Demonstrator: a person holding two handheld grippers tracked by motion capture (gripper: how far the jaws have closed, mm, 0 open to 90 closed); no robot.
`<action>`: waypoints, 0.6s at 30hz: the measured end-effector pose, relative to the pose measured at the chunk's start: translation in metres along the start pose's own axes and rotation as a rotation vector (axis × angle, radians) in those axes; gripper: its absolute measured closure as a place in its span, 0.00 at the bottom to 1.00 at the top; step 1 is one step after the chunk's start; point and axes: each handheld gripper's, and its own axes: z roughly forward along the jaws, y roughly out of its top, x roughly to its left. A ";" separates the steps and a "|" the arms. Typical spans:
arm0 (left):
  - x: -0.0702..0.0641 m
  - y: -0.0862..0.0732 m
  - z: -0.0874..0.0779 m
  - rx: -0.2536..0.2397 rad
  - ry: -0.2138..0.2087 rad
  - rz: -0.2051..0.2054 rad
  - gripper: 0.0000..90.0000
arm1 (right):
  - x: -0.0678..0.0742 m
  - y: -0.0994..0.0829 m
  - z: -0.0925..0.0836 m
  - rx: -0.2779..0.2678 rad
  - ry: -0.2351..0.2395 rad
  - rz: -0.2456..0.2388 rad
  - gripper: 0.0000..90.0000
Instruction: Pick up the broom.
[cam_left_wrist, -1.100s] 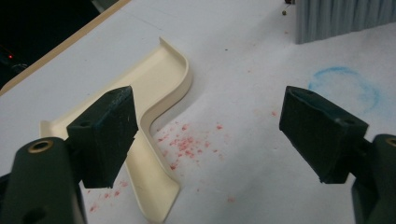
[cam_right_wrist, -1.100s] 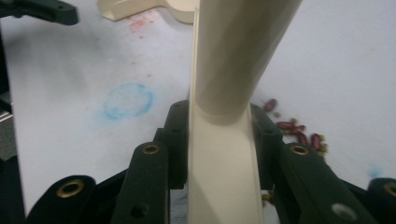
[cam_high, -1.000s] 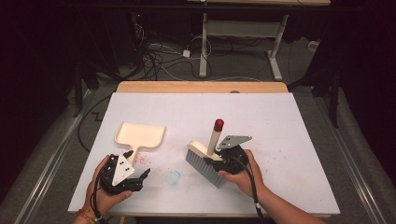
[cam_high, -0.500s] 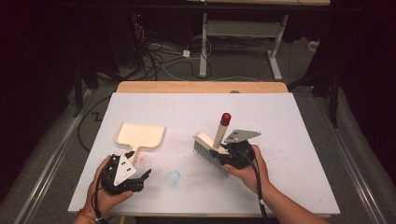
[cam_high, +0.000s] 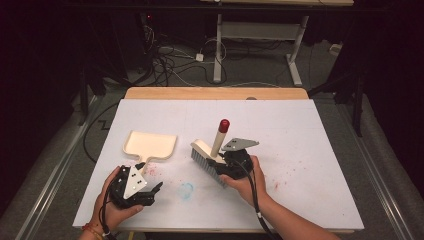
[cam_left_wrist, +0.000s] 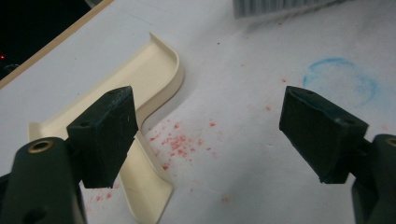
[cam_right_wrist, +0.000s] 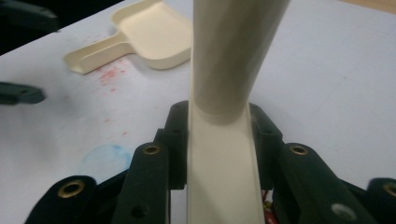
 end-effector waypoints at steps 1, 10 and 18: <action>0.000 0.000 0.000 0.000 -0.001 0.000 0.21 | -0.006 -0.001 0.002 -0.005 -0.030 0.023 0.75; -0.001 0.001 0.002 0.012 -0.008 0.017 0.21 | -0.034 -0.017 -0.009 -0.007 -0.068 0.163 0.74; -0.003 0.001 0.003 0.020 -0.015 0.026 0.21 | -0.035 -0.015 -0.028 -0.016 -0.066 0.138 0.75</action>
